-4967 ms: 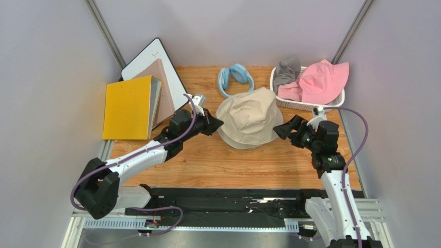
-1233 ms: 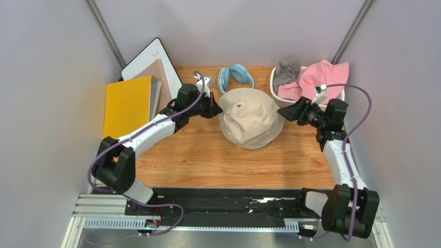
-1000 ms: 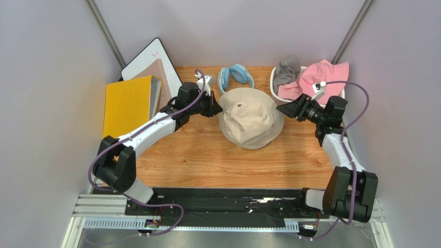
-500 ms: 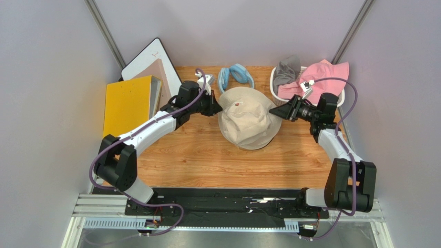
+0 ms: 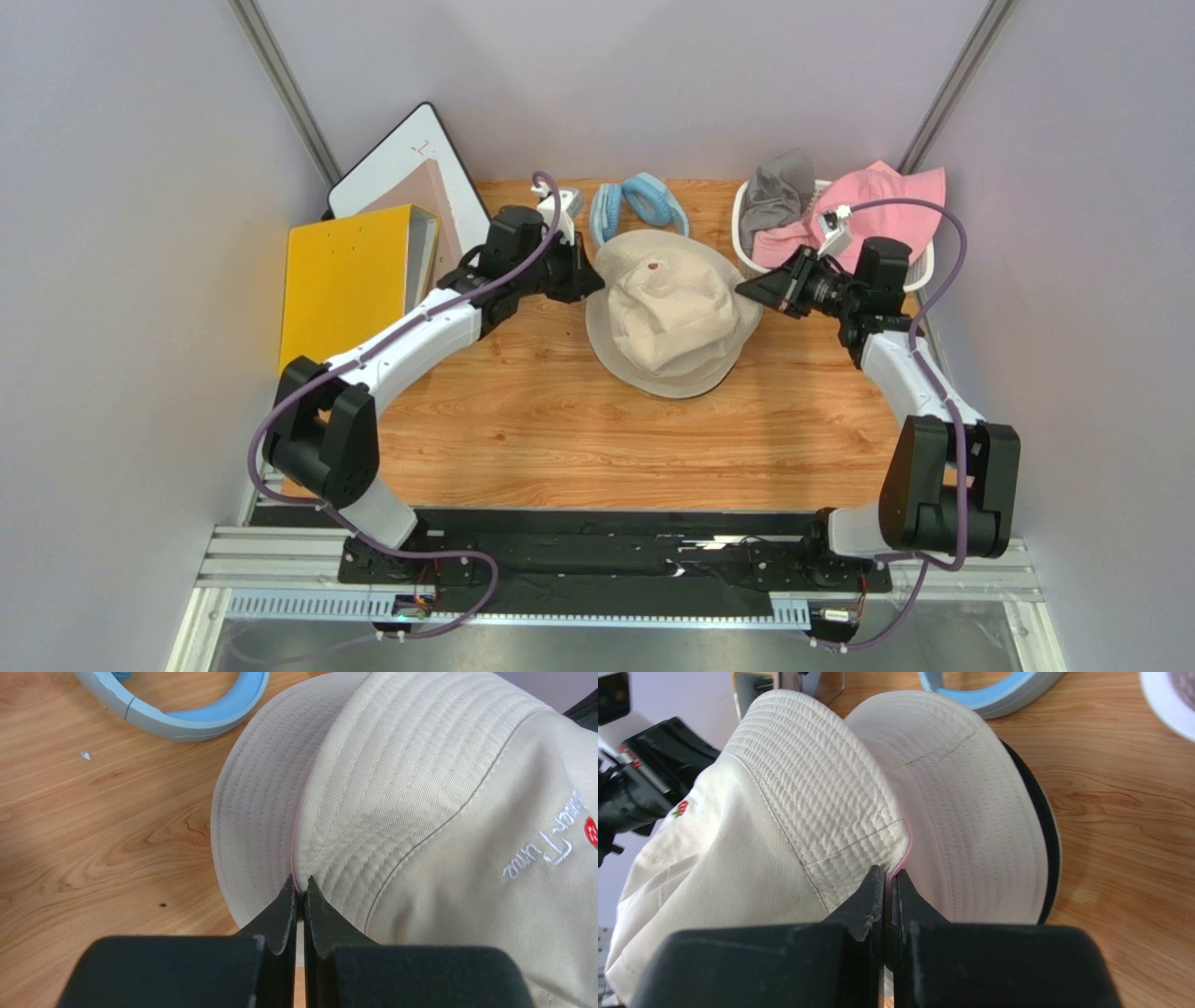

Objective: Stack the hats
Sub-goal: Stack the hat on the hat.

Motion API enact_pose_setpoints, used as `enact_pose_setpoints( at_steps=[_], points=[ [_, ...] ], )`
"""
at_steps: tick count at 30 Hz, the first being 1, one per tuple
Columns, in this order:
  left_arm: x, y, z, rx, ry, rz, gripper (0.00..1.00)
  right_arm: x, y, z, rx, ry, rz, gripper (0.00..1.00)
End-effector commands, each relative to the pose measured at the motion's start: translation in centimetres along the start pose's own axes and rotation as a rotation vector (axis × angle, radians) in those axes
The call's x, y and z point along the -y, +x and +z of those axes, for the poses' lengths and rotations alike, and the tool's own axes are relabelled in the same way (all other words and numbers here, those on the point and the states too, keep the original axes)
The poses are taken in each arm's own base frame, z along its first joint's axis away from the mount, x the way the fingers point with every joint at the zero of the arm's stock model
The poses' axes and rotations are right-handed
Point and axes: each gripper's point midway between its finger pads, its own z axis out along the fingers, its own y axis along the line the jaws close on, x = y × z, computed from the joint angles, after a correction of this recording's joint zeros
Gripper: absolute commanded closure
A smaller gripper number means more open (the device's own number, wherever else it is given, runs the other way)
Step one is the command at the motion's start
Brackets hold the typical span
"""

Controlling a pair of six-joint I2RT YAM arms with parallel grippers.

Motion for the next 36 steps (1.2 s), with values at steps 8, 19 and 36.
enact_pose_setpoints(
  at_steps=[8, 19, 36],
  points=[
    [-3.2, -0.5, 2.3, -0.015, -0.071, -0.03, 1.0, 6.3, -1.3, 1.5, 0.067, 0.253, 0.125, 1.0],
    [-6.0, 2.2, 4.0, -0.087, -0.132, -0.064, 1.0, 5.3, -1.9, -0.3, 0.08, 0.371, 0.097, 1.0],
    [-4.8, 3.0, 4.6, -0.101, -0.052, -0.088, 1.0, 10.5, 3.3, -0.4, -0.018, 0.748, -0.008, 1.0]
  ],
)
